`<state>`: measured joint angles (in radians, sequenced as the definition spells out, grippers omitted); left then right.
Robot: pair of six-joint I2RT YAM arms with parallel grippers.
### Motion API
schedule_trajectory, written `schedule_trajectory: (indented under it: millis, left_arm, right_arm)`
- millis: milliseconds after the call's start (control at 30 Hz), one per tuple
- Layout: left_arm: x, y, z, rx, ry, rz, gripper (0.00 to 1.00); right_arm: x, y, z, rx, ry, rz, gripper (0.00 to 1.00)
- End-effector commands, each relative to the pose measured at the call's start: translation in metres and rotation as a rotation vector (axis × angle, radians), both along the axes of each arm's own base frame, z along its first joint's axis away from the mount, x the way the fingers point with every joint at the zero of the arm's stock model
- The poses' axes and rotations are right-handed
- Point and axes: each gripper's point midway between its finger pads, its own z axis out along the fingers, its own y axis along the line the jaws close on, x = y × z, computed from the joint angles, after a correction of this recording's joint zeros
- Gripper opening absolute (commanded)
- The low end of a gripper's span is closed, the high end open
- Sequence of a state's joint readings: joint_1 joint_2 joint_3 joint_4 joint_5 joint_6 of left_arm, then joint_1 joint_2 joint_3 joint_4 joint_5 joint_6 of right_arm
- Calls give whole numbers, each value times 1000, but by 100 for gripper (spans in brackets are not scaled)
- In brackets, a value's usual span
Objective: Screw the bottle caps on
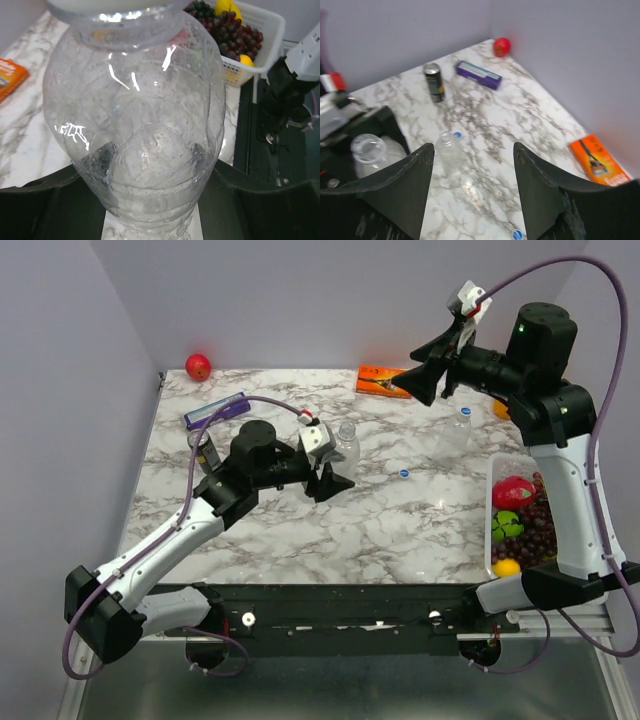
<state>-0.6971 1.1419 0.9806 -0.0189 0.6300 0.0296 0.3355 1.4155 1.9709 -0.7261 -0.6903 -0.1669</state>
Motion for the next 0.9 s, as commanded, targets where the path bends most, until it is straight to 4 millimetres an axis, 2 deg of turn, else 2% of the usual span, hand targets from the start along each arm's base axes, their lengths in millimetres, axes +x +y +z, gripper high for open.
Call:
schedule_trajectory:
  millis: [0,33,67,100,167,200,233,300,333,467,600,867]
  left_arm:
    - [25,30,46,-11,-85,174,39]
    - [29,35,57,-17,-103,197,34]
    - [32,41,61,-15,-115,215,14]
    - [39,51,61,8,-128,259,8]
    - [44,62,70,13,-159,296,4]
    - [46,68,73,18,-171,309,1]
    - [53,77,77,19,-184,340,0]
    - [58,88,83,11,-198,375,0]
    - [64,98,87,7,-205,409,0]
    - [75,121,93,-11,-203,480,0]
    - [75,130,91,-20,-184,497,0]
    - [73,131,85,-1,-158,475,0]
  right_arm:
    - [60,-21,-91,-267,159,-132,72]
    - [68,-25,-111,-322,193,-146,70]
    - [74,-29,-140,-393,228,-137,70]
    - [78,-31,-172,-460,288,-119,69]
    - [83,-38,-210,-566,302,-78,68]
    - [78,-42,-233,-616,344,-49,68]
    - [82,-46,-257,-671,375,-33,68]
    - [82,-55,-284,-750,418,-18,68]
    - [82,-59,-306,-798,453,4,68]
    - [82,-77,-351,-932,524,23,68]
    - [88,-83,-375,-971,513,16,69]
    - [98,-91,-416,-1044,571,1,70]
